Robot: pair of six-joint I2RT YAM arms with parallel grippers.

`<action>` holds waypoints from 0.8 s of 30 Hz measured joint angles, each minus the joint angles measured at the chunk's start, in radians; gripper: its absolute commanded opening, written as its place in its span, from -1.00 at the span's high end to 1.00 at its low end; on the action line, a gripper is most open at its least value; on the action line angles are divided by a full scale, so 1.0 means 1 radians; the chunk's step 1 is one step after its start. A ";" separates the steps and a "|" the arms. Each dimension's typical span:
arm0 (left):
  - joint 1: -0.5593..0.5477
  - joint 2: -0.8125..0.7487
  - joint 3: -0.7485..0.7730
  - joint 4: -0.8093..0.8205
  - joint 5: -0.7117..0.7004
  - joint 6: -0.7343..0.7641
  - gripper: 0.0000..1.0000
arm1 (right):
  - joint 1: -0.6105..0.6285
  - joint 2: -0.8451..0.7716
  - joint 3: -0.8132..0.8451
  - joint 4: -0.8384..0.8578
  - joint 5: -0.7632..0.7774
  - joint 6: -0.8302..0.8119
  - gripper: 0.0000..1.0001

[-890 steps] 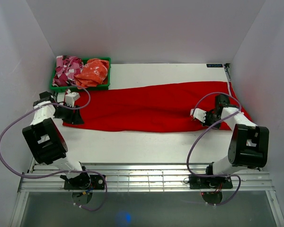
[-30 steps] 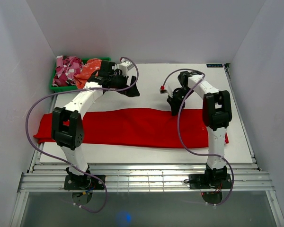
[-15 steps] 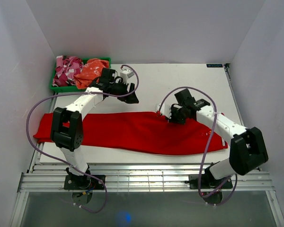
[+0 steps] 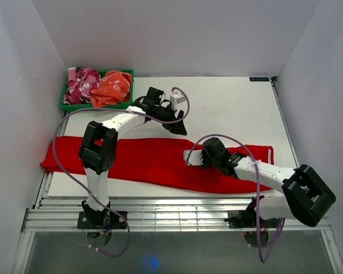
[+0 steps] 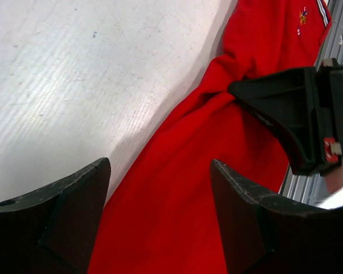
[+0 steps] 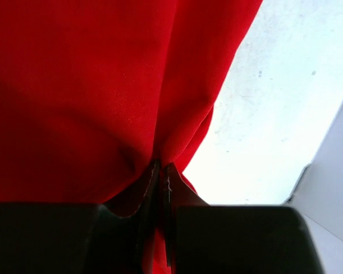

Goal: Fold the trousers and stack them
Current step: Fold the trousers

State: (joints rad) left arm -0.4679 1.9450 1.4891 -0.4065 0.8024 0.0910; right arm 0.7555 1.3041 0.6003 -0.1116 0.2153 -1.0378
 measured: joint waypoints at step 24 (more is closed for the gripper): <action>-0.068 0.118 -0.047 0.146 0.186 -0.290 1.00 | -0.016 -0.187 -0.104 0.072 0.137 -0.057 -0.80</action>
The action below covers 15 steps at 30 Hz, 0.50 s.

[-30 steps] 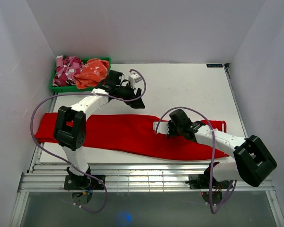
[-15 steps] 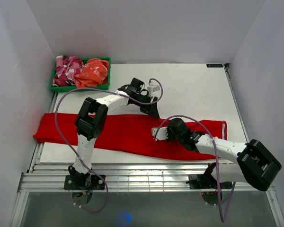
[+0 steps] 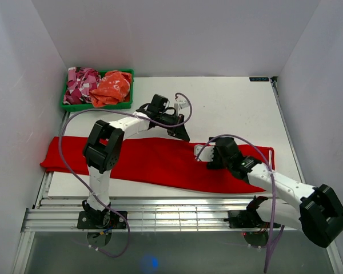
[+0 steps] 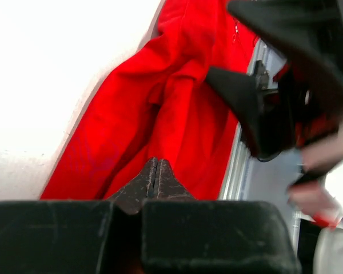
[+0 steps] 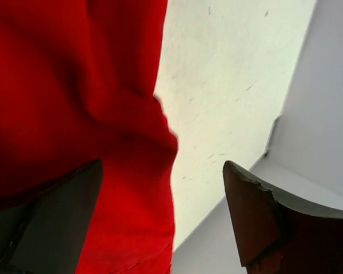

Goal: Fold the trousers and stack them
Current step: Fold the trousers

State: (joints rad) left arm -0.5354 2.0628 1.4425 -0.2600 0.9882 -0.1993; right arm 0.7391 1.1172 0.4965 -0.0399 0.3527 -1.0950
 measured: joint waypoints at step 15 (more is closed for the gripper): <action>-0.063 -0.303 -0.270 0.056 -0.224 0.454 1.00 | -0.594 0.326 0.612 -0.721 -0.657 0.048 -0.85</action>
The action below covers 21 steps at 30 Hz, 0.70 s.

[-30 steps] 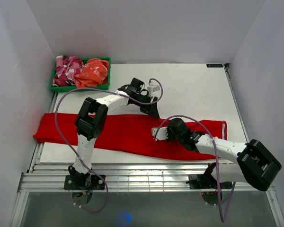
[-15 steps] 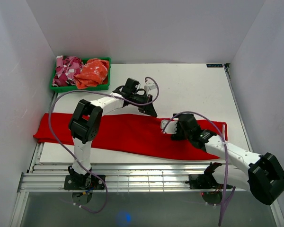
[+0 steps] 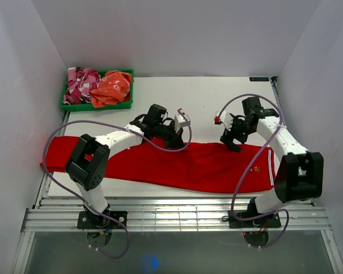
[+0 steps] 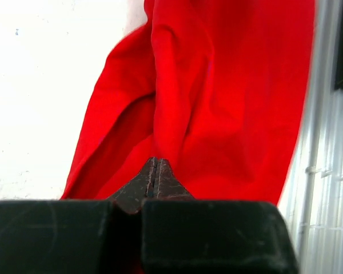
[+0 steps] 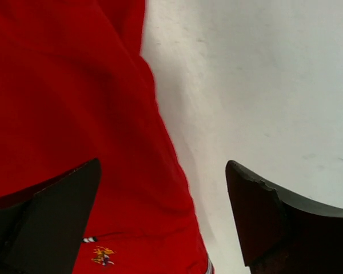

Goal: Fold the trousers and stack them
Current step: Fold the trousers

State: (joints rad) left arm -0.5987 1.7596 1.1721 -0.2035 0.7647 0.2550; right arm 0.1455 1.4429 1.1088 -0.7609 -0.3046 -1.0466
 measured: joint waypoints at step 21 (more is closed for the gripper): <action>-0.204 -0.066 -0.272 0.078 -0.373 0.381 1.00 | 0.003 0.188 -0.056 -0.170 -0.036 -0.089 0.84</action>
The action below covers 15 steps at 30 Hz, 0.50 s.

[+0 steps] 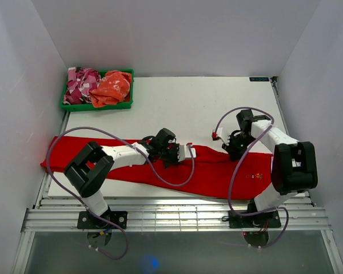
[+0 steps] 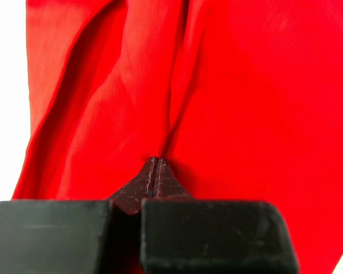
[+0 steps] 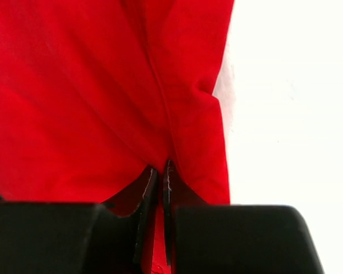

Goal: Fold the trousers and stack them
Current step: Fold the trousers

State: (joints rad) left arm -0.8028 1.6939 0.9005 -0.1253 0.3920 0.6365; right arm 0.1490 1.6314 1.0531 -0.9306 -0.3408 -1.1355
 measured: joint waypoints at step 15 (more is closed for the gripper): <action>0.047 -0.136 0.303 -0.035 0.039 -0.341 -0.16 | 0.136 -0.397 -0.357 0.355 0.224 0.027 0.85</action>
State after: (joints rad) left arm -0.7559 1.5581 1.2034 -0.1600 0.4309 0.2955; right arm 0.2848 1.2343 0.6960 -0.5755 -0.1173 -1.1084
